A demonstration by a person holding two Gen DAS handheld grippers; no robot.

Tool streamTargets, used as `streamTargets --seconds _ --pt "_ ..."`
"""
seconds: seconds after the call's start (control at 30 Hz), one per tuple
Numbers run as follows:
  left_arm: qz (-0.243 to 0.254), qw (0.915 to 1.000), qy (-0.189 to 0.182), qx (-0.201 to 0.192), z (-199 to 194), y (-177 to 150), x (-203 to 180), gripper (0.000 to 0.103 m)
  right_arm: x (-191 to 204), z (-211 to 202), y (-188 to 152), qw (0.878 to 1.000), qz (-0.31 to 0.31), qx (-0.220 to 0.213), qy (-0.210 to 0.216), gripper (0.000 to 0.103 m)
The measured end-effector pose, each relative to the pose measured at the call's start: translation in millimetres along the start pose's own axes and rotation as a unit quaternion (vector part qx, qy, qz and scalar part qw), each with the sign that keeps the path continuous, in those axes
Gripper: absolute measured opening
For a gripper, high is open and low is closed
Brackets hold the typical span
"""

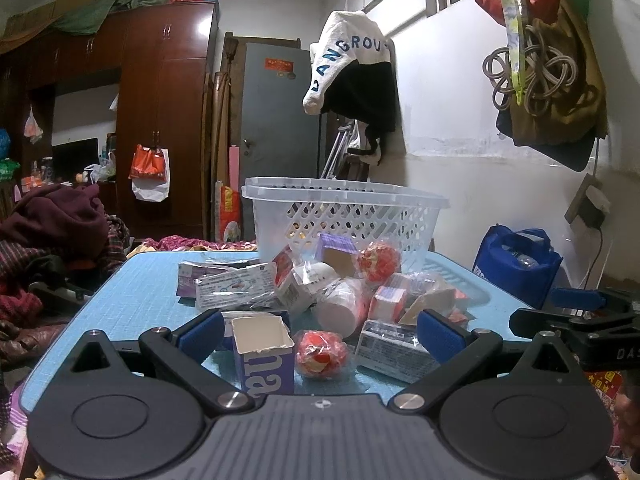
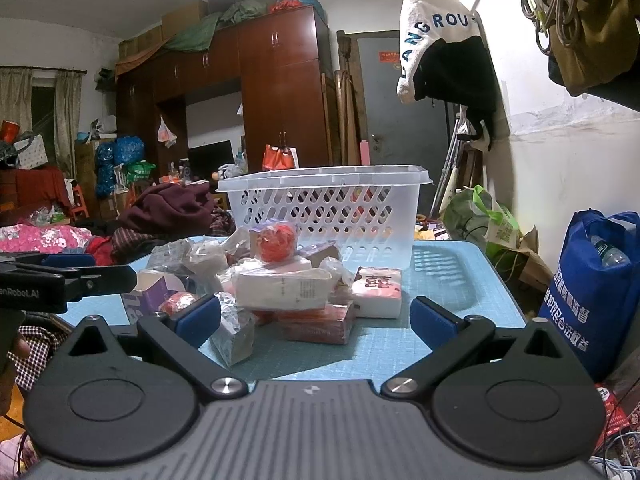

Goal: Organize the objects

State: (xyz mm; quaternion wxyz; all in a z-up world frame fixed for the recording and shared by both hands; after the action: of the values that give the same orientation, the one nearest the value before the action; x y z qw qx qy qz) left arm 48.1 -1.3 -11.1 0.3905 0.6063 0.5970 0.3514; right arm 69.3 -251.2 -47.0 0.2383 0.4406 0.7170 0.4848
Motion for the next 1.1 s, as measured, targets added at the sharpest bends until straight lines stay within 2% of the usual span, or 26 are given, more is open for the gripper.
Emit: streamTargets --seconds 1.1 --pt "0.001 1.0 -0.001 0.0 0.4 0.2 -3.0 0.103 0.9 -1.1 -4.7 1.0 -0.003 0.006 -0.001 0.103"
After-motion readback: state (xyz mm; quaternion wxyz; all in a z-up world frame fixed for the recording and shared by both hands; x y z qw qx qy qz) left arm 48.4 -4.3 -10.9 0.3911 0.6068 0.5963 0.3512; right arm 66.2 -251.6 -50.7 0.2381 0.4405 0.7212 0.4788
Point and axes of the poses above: each gripper's, at about its wrist camera, not at the fingertips, and z roughly the way its jaws point, x to its left, y to its top, the point moved 5 cm from there along z, roughly the way its jaws point, and after that the axes turned 10 degrees about x, right-handed, at the moved point
